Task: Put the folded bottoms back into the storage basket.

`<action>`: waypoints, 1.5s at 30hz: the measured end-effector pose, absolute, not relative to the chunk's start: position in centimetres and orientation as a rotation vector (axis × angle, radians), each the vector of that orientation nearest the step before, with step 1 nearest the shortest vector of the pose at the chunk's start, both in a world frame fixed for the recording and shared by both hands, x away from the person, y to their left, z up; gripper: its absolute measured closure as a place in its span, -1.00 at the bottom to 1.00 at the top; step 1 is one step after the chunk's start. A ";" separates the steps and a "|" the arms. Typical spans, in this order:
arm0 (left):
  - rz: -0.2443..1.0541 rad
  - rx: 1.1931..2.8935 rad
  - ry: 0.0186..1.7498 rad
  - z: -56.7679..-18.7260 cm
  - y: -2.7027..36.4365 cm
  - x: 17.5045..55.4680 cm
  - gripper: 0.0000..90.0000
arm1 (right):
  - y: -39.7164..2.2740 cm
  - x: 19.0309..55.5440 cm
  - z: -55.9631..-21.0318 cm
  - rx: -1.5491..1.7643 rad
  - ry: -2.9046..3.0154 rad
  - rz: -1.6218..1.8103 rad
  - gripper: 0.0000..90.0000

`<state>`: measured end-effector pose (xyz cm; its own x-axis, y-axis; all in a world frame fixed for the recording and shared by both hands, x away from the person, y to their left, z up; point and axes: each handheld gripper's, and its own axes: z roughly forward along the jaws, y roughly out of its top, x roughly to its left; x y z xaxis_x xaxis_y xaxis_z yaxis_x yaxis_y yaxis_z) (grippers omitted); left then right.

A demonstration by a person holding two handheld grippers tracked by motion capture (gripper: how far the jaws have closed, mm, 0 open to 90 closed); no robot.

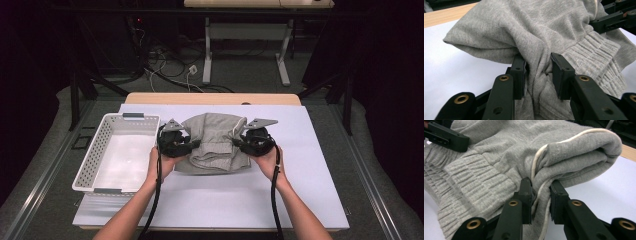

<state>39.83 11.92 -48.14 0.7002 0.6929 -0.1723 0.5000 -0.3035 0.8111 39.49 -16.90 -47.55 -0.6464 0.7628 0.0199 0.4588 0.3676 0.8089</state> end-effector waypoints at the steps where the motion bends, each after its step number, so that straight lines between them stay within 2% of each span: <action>1: 0.258 1.972 0.918 -48.1 12.0 39.8 0.48 | -16.9 39.5 -47.5 1.067 2.273 1.176 0.66; 45: 0.278 1.954 0.920 -46.6 14.3 38.6 0.49 | -14.7 38.6 -47.1 0.990 2.298 1.211 0.68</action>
<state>38.65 14.31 -46.57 0.6942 0.7001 -0.1675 0.4906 -0.2898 0.8218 38.61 -14.74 -47.05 -0.6898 0.7239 0.0075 0.4155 0.3874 0.8230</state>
